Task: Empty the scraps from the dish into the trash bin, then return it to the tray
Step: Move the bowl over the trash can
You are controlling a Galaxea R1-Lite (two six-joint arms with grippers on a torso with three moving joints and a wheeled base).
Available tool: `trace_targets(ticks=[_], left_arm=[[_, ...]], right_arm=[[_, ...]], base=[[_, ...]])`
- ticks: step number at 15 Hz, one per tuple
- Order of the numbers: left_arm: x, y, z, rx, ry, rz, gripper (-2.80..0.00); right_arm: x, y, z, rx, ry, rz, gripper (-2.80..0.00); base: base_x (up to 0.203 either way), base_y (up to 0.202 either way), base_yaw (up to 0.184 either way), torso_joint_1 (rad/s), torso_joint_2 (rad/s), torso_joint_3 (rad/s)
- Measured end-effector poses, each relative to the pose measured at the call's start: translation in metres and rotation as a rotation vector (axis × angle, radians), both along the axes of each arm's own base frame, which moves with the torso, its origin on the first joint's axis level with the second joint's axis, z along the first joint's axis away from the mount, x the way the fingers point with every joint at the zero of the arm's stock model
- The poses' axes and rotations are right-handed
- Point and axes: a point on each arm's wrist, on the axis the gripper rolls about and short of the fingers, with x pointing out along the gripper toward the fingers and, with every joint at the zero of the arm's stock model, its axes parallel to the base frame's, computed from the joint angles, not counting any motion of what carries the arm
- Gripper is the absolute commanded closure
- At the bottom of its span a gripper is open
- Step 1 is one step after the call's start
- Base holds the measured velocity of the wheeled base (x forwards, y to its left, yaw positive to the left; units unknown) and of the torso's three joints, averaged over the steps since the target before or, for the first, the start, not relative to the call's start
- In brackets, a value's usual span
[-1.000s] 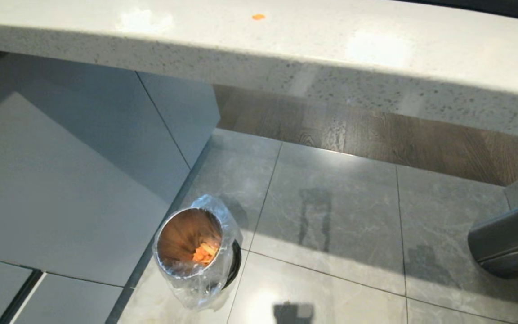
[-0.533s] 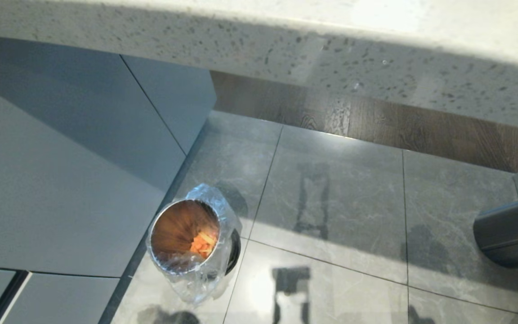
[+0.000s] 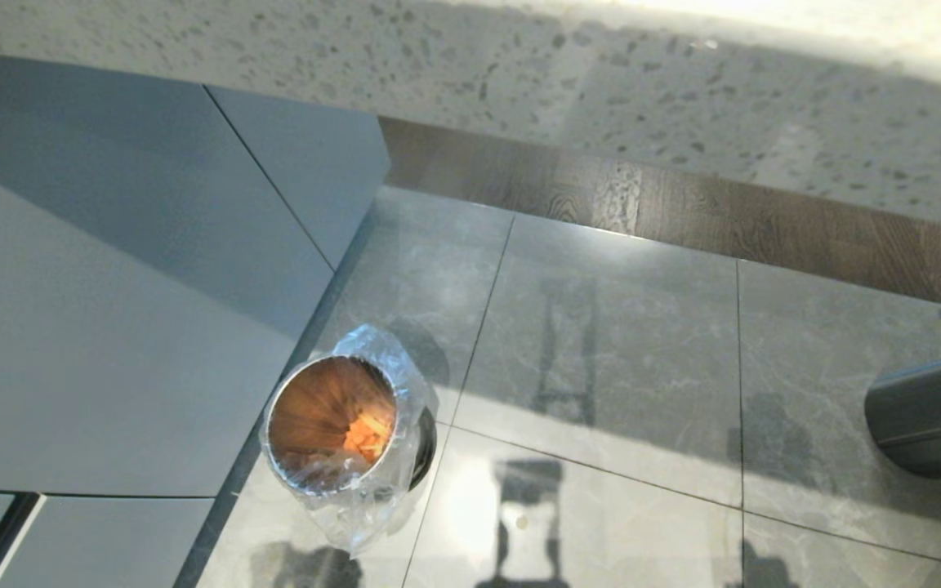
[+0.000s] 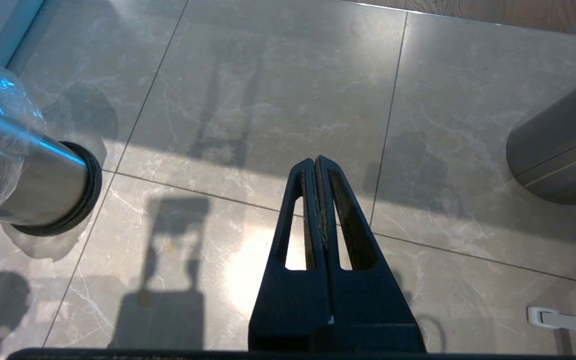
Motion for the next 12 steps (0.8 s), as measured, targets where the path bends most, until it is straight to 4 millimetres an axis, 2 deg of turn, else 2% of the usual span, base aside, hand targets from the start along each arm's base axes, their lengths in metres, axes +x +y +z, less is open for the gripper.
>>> trace_targets(ticks=[12], left_arm=[[-0.0039, 0.0007, 0.0029, 0.078, -0.07, -0.128, 0.0]], right_arm=[[0.0, 0.0, 0.0, 0.0, 0.0, 0.0, 0.0]], base=[[0.0, 0.0, 0.0, 0.0, 0.0, 0.0]])
